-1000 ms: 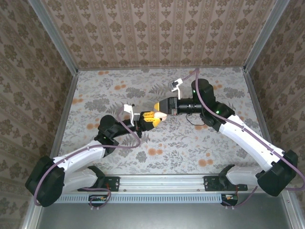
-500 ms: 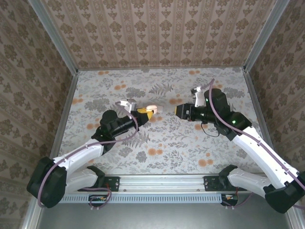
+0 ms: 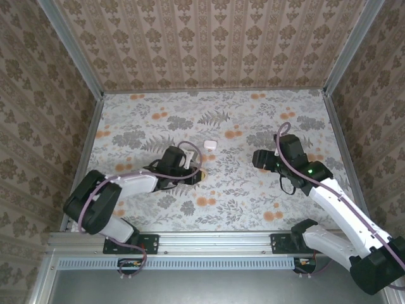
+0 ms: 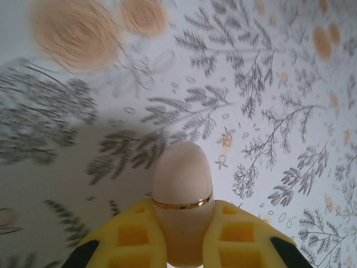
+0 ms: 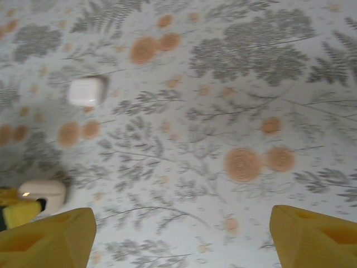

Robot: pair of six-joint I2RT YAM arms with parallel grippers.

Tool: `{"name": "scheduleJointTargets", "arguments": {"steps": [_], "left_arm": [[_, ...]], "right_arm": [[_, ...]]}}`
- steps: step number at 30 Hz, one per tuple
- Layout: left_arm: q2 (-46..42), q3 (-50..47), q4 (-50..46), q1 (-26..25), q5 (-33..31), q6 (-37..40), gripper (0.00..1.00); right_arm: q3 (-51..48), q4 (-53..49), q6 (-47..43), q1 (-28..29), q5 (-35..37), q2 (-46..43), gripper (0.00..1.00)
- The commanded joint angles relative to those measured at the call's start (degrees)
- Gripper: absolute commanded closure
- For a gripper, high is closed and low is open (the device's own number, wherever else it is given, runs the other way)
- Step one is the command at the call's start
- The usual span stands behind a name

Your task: Insert wireless bluetooth earbuds into charging case

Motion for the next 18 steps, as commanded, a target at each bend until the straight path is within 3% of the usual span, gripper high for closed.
{"name": "scheduleJointTargets", "arguments": {"steps": [1,6,11,18], "left_arm": [[2.9,5.0,-0.1,-2.9,2.1,-1.1,0.90],[4.3,7.0,-4.0,-4.1,-1.3,-0.4,0.78],[0.1,7.4,-11.9,-3.9,-7.4,4.1,0.52],[-11.1,10.4,-25.4,-1.5,-17.2,13.9,0.17]], "right_arm": [[-3.5,3.8,-1.4,-1.9,6.0,-2.4,0.13],[-8.2,10.2,-4.0,-3.9,9.6,-4.1,0.06],[-10.6,15.2,-7.0,-4.5,14.9,-4.6,0.00],[-14.6,24.5,-12.8,-4.7,20.5,-4.2,0.00]]}}
